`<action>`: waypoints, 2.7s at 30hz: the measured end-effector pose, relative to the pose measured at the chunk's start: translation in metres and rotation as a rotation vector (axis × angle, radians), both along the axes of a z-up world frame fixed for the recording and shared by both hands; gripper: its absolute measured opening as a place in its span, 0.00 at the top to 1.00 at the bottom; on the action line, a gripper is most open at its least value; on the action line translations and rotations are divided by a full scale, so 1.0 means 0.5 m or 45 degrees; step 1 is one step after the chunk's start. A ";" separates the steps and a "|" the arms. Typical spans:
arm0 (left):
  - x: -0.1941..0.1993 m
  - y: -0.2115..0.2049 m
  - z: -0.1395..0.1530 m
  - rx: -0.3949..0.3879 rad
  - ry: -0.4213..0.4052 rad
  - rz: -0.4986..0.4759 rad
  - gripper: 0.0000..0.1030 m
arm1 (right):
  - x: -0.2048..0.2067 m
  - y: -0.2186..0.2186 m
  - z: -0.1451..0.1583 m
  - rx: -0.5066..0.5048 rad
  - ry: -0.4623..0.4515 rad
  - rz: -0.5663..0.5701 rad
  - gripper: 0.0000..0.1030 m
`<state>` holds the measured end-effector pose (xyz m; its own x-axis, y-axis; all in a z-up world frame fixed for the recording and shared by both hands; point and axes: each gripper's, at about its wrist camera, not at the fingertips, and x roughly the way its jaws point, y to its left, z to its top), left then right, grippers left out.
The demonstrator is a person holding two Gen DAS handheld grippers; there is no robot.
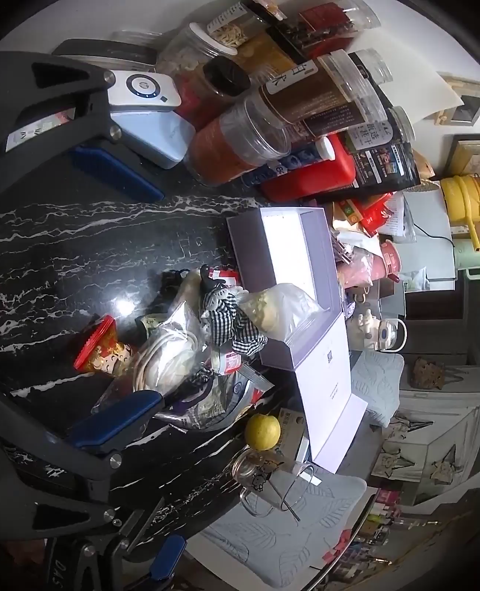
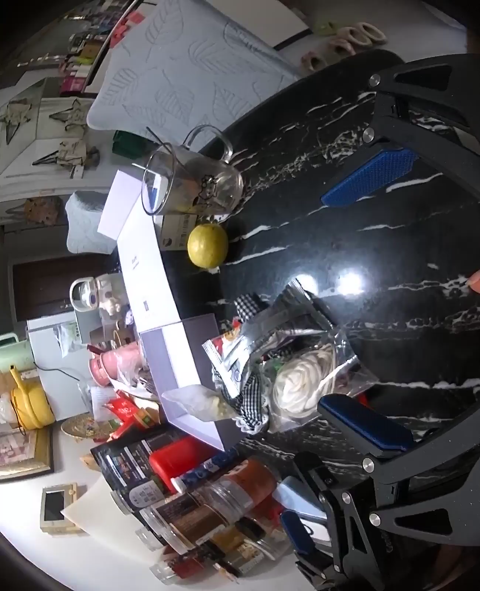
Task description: Organize soft objects
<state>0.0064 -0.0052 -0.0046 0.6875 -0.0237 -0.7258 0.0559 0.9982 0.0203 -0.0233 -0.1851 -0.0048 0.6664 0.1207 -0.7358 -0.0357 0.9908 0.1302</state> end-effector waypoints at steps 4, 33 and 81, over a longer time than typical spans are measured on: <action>0.002 -0.003 0.002 0.015 -0.001 0.000 0.00 | 0.001 0.000 0.000 -0.004 0.000 0.002 0.00; 0.005 0.007 -0.005 0.014 0.028 0.012 0.00 | 0.010 0.003 -0.014 -0.006 0.041 0.020 0.00; -0.036 0.045 -0.001 -0.092 0.005 0.051 0.00 | -0.037 0.003 -0.002 0.017 -0.022 0.020 0.00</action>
